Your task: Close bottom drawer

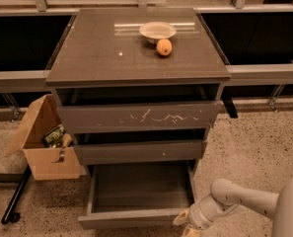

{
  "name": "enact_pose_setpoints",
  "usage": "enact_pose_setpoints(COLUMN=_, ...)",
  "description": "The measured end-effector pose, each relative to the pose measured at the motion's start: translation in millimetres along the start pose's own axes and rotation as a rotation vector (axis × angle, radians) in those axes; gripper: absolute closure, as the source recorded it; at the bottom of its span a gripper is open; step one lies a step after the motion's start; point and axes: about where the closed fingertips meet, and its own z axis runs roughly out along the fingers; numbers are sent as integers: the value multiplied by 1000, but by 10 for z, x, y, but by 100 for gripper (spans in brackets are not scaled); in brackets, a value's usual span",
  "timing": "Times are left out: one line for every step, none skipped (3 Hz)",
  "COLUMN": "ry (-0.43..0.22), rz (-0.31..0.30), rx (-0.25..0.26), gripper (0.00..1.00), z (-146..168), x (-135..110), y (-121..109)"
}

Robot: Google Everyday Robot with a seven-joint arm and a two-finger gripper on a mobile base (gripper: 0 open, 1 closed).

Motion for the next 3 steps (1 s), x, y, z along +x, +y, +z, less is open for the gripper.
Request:
enact_pose_setpoints(ry=-56, rz=15, rx=-37, gripper=65, z=272, x=120, y=-78)
enact_pose_setpoints(ry=-67, rz=20, rx=-41, gripper=88, z=335, x=152, y=-103)
enact_pose_setpoints(ry=-61, rz=22, rx=-47, gripper=100, z=412, x=178, y=-112)
